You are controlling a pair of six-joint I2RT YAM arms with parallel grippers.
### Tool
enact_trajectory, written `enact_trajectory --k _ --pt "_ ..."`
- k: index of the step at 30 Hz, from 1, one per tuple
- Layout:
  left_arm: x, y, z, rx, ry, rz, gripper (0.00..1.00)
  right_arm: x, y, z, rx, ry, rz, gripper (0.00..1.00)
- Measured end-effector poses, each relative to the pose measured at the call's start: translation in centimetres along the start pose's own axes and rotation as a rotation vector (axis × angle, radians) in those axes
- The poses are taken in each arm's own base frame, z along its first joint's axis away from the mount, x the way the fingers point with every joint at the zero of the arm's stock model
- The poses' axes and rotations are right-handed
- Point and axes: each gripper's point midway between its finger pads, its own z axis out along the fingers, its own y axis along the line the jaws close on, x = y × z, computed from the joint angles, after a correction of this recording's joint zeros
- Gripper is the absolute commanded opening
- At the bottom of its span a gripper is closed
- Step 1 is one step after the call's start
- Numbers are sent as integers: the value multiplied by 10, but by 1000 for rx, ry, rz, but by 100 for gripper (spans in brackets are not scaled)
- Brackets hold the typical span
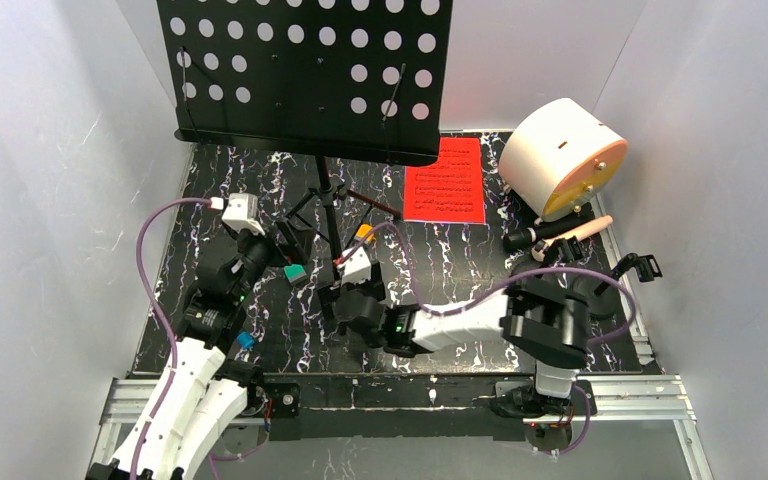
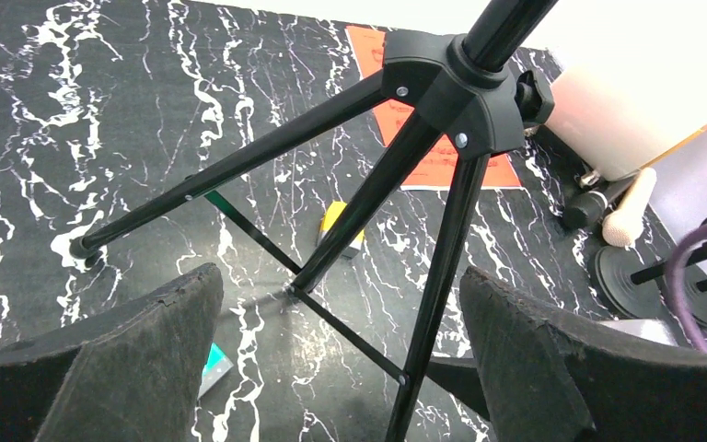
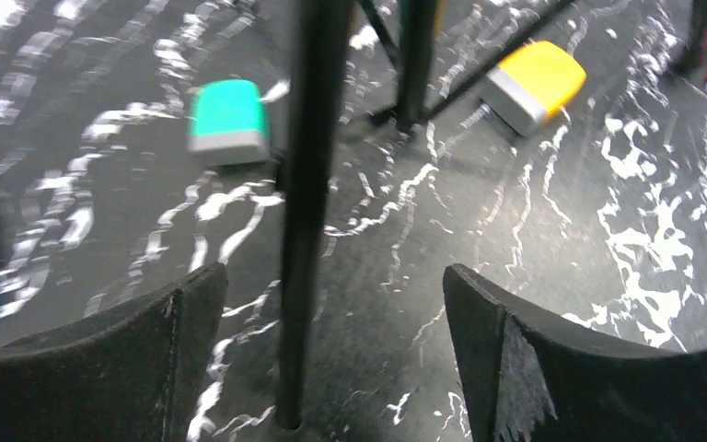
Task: Pack up the instrument practice props
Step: Adjust the music stand at the center of the board, then unscrew the knob on the music stand.
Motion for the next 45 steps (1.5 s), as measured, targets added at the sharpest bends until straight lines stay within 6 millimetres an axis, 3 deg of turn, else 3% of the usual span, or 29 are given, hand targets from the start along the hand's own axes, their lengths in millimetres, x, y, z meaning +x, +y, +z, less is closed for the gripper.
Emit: enact_trajectory --k 5,10,14,19,25,31,38,45 --pt "1 -10 13 58 14 -2 98 -55 8 -26 -226 -77 71 98" --pt "-11 -25 32 151 2 4 96 -109 -21 -32 -343 -166 162 99" --pt "-33 -31 45 219 -65 9 94 -130 -41 -31 -403 -189 191 99" --pt "-58 -40 57 307 -145 0 89 -147 -50 -31 -494 -192 239 99" --pt "-83 -59 68 420 -203 23 79 -152 -58 -30 -576 -160 280 98" --pt "-99 -71 76 496 -245 56 68 -174 -53 -34 -628 -182 302 97" --pt "-89 -71 90 536 -222 62 62 -196 -53 -30 -653 -209 328 95" --pt "-86 -74 93 567 -220 65 60 -198 -55 -19 -649 -199 338 90"
